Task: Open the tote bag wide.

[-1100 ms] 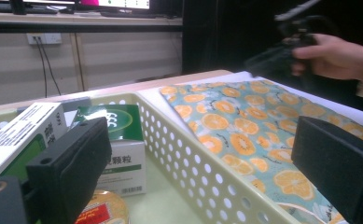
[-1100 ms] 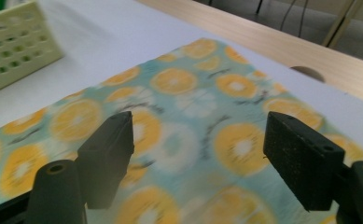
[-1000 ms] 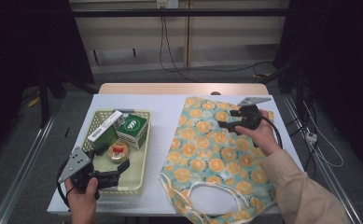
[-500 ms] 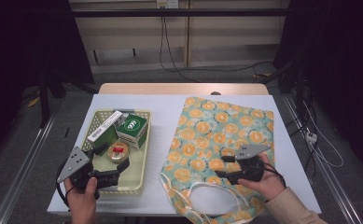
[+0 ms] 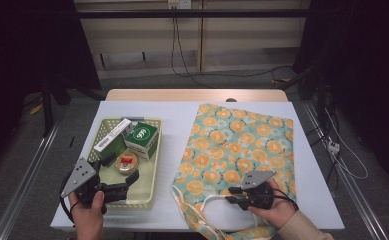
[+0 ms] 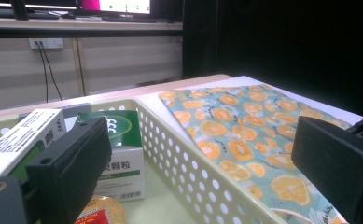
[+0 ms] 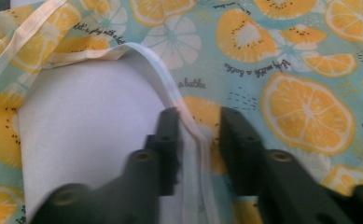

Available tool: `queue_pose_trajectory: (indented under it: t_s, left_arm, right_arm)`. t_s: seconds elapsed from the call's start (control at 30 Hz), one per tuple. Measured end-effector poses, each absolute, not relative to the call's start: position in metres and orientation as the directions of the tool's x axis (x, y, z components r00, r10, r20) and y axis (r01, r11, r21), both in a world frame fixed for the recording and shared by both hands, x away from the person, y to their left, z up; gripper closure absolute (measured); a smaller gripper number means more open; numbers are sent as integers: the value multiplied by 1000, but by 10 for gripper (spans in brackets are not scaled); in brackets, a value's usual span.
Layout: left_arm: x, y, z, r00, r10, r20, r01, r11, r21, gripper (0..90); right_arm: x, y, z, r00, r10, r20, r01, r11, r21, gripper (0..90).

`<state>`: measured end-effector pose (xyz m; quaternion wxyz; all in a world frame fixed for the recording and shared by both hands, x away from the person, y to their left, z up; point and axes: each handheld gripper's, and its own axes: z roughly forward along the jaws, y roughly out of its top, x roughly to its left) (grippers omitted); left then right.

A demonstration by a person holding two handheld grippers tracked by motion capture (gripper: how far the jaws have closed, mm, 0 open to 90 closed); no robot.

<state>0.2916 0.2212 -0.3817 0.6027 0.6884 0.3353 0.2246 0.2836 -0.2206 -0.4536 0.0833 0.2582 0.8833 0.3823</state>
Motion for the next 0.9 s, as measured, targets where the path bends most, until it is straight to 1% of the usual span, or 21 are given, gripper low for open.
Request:
queue_pose_trajectory:
  t_s: [0.03, 0.07, 0.1, 0.2, 0.3, 0.43, 0.53, 0.57, 0.67, 0.7, 0.73, 0.77, 0.9]
  left_arm:
    - [291, 222, -381, 675, 732, -92, 187, -49, 981, 47]
    - [291, 222, -381, 673, 733, -97, 189, -45, 981, 47]
    - [291, 222, -380, 671, 735, -95, 187, -44, 981, 46]
    - [290, 223, -380, 670, 737, -91, 185, -46, 982, 46]
    - [290, 222, -380, 671, 736, -91, 187, -50, 981, 46]
    - [289, 222, -380, 672, 736, -82, 183, -58, 981, 47]
    - [288, 223, -380, 670, 738, -81, 183, -59, 981, 47]
    - [288, 223, -380, 669, 738, -81, 184, -60, 981, 47]
    - [287, 224, -380, 666, 742, -81, 185, -59, 981, 47]
    - [286, 224, -380, 665, 743, -81, 185, -58, 981, 47]
    - [286, 224, -379, 665, 743, -78, 183, -61, 981, 47]
    - [286, 224, -379, 664, 743, -79, 184, -60, 981, 46]
    - [285, 224, -379, 666, 743, -74, 181, -64, 981, 46]
  right_arm:
    - [284, -220, -454, -853, 521, 42, 387, 576, 720, 813]
    - [284, -220, -454, -853, 521, 42, 387, 576, 720, 813]
    - [286, -219, -454, -856, 515, 42, 382, 576, 723, 868]
    - [289, -217, -454, -853, 520, 50, 389, 568, 725, 896]
    - [296, -213, -454, -839, 540, 68, 409, 543, 733, 900]
    - [308, -203, -454, -835, 544, 89, 420, 524, 741, 900]
    - [313, -197, -456, -828, 554, 87, 427, 522, 739, 900]
    - [319, -193, -455, -811, 579, 88, 441, 505, 742, 900]
    - [328, -191, -453, -798, 598, 75, 444, 500, 743, 900]
    - [337, -192, -451, -777, 625, 75, 453, 473, 756, 900]
    - [337, -192, -451, -777, 625, 75, 453, 473, 756, 900]
    - [347, -196, -450, -759, 647, 73, 462, 455, 761, 900]
    - [361, -203, -452, -725, 685, 75, 483, 427, 764, 900]
